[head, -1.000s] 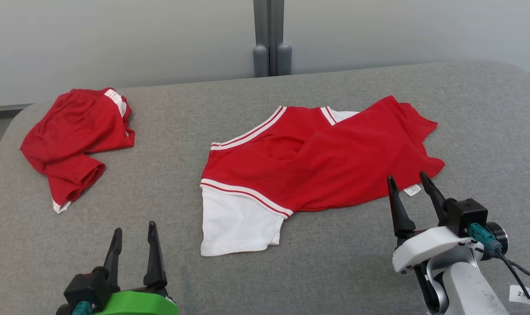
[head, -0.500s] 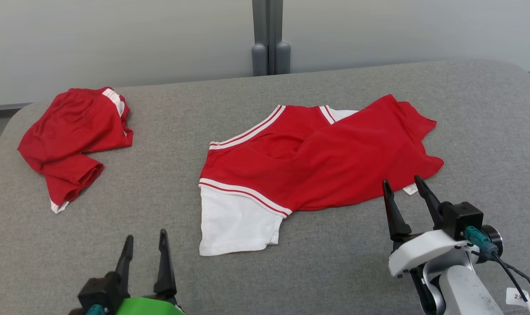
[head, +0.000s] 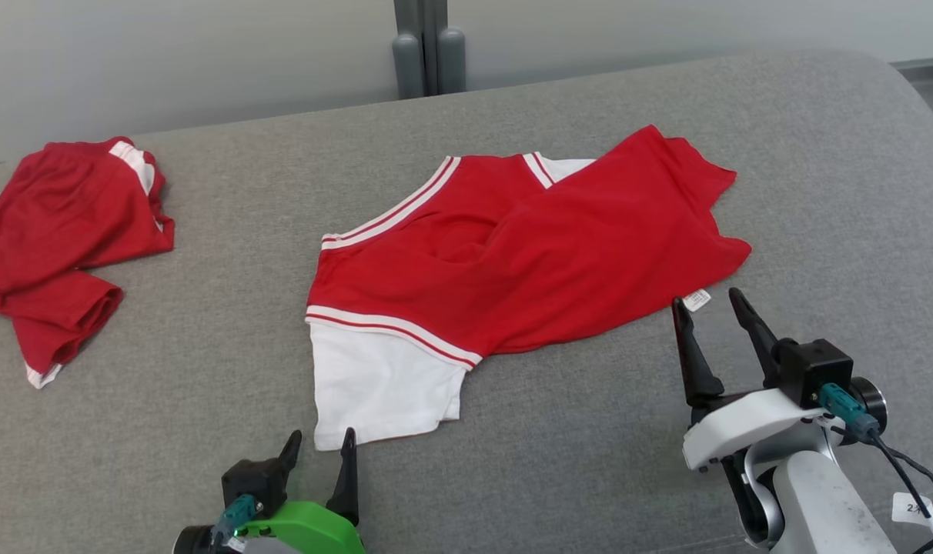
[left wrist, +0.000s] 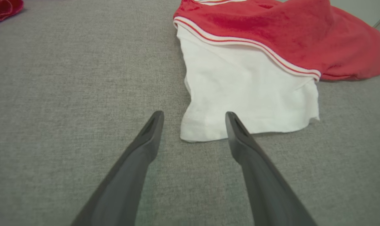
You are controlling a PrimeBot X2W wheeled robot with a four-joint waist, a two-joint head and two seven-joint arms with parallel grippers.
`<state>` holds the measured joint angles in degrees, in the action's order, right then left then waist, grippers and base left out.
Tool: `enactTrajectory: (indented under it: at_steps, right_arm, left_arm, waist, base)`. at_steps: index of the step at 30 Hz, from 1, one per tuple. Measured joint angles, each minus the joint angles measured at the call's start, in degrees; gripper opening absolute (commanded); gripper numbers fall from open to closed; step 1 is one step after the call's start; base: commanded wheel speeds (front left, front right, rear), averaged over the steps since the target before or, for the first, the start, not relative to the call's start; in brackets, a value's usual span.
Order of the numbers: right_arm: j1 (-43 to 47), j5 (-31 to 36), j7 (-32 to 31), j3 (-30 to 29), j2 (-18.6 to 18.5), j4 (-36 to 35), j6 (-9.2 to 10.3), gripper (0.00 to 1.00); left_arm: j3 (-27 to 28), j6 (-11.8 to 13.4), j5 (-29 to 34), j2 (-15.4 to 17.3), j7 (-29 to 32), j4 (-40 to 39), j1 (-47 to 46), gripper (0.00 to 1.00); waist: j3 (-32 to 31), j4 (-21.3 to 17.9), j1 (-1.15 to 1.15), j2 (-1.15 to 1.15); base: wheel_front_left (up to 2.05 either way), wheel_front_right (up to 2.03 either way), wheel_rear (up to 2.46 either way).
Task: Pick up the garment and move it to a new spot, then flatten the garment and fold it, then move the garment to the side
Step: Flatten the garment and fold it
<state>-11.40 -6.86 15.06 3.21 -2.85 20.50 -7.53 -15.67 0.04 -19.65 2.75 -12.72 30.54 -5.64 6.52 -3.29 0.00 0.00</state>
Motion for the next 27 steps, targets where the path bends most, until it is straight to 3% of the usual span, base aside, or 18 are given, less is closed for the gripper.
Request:
enactTrajectory:
  at_steps: [4,7,19,27]
  right_arm:
    - [-0.08,0.4,0.0,-1.14,0.0,-0.24,0.0,1.0]
    - [-0.14,0.73,0.0,-2.91,0.02,-0.03,0.0,1.0]
    - [-9.2,8.31,-1.75,-17.84,-1.87,14.37,0.0,1.0]
    - [-17.66,11.05,-4.89,-18.97,-4.48,28.14,0.0,1.0]
  left_arm:
    - [-0.25,0.57,-0.71,0.01,0.04,2.69,-1.76,1.0]
    - [-0.87,0.47,-1.26,0.01,-0.16,3.52,-2.83,0.02]
    - [1.43,0.77,-1.75,0.43,-2.08,-2.63,-3.78,0.0]
    - [1.45,0.94,-1.08,0.54,-2.32,-7.97,-3.41,0.0]
  waist:
    - [1.32,-1.31,0.0,0.0]
    - [2.18,-1.92,0.0,0.0]
    - [3.91,1.68,0.0,0.0]
    - [5.53,5.29,0.0,0.0]
  base:
    - [0.0,0.0,0.0]
    - [0.0,0.0,0.0]
    - [0.0,0.0,0.0]
    - [0.0,0.0,0.0]
